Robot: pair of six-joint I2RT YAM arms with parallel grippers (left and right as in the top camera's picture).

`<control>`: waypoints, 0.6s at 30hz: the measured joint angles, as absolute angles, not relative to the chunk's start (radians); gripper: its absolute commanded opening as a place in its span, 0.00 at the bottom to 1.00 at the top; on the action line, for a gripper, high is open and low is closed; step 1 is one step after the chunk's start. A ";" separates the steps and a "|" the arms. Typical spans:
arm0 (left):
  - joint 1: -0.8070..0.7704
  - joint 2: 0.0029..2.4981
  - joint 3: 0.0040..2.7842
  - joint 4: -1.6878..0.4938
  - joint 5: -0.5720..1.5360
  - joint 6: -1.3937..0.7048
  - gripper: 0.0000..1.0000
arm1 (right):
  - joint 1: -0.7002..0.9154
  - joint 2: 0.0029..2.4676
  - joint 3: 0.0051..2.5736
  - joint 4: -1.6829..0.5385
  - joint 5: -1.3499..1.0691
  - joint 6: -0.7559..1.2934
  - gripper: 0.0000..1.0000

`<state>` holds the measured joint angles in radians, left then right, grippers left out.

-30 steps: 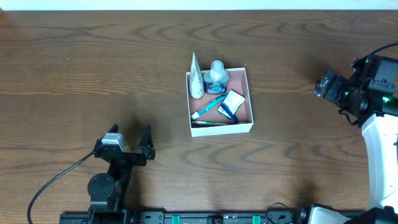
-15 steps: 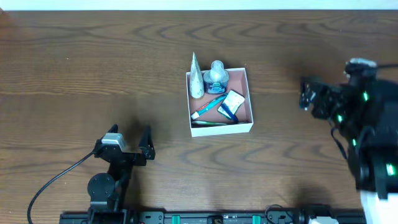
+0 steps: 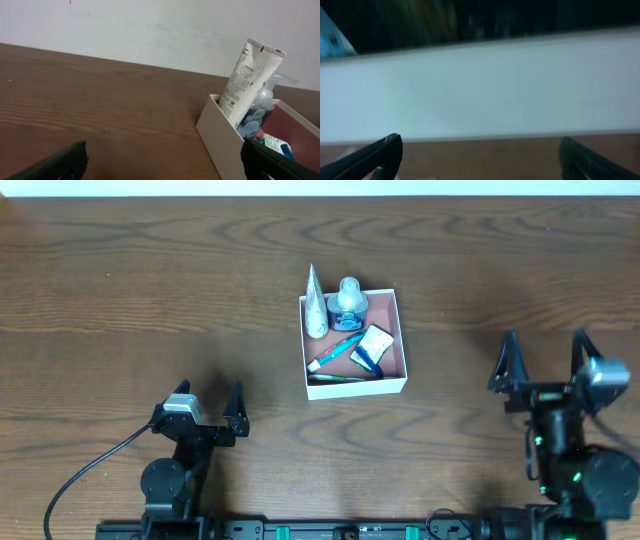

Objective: Pack container

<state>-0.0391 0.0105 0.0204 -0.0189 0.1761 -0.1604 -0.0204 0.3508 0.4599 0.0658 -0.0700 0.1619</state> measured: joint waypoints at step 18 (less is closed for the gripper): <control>-0.039 0.010 0.020 -0.019 0.176 -0.161 0.98 | -0.020 0.023 0.008 0.243 -0.123 0.124 0.99</control>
<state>-0.0391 0.0101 0.0204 -0.0189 0.1761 -0.1608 -0.0204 0.0231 0.0078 0.2428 -0.1234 0.1238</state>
